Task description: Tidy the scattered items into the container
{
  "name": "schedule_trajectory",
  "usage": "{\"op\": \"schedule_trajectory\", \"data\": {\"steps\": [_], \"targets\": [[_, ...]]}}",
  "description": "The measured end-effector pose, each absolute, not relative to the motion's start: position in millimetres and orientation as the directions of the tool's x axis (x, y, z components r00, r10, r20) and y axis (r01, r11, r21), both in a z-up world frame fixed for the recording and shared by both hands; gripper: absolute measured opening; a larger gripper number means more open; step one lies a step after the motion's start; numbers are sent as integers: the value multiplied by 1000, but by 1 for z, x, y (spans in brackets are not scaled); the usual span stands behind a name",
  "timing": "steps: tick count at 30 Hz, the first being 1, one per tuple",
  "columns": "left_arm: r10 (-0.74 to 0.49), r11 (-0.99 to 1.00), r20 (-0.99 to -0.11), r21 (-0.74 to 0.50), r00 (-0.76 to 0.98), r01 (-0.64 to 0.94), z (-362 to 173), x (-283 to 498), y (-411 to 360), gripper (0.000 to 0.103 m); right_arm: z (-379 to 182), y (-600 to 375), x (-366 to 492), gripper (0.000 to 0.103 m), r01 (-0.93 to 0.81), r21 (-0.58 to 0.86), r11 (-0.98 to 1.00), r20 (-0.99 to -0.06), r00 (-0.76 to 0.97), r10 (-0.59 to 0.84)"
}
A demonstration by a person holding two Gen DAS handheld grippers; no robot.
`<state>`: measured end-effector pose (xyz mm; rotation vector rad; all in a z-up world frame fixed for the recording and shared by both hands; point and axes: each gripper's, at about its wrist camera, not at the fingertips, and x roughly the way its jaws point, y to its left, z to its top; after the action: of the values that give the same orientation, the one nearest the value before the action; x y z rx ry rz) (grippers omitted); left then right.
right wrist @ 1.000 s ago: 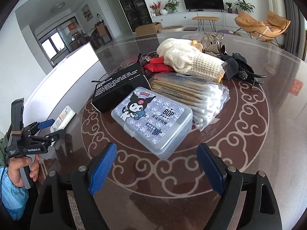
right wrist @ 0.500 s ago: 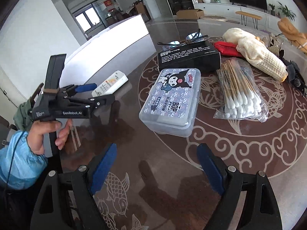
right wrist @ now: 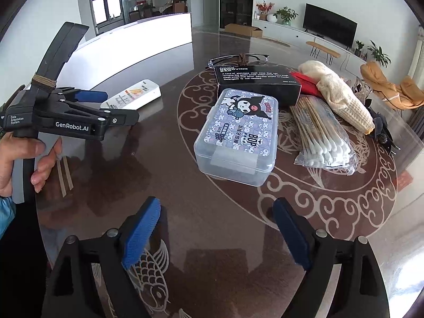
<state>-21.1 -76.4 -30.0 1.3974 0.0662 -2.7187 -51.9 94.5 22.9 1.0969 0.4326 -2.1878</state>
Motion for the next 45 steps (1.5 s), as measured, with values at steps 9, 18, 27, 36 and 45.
{"op": "schedule_trajectory", "data": {"steps": [9, 18, 27, 36, 45], "targets": [[-55, -995, -813, -1, -580, 95, -30, -21, -76, 103, 23, 85, -59, 89, 656, -6, -755, -802, -454, -389], [-55, -995, -813, -1, -580, 96, -30, -21, -76, 103, 24, 71, -79, 89, 677, -5, -736, -802, -442, -402], [-56, -995, -813, -1, -580, 96, -30, -21, -76, 103, 24, 60, -113, 89, 605, -3, -796, -802, -477, -359], [-57, -995, -813, 0, -580, 98, -30, -21, -76, 103, 25, 55, -128, 90, 586, -2, -810, -802, -485, -349], [-57, -995, -813, 0, -580, 99, -30, -21, -76, 103, 25, 54, -128, 90, 586, -2, -810, -802, -485, -349]]}}
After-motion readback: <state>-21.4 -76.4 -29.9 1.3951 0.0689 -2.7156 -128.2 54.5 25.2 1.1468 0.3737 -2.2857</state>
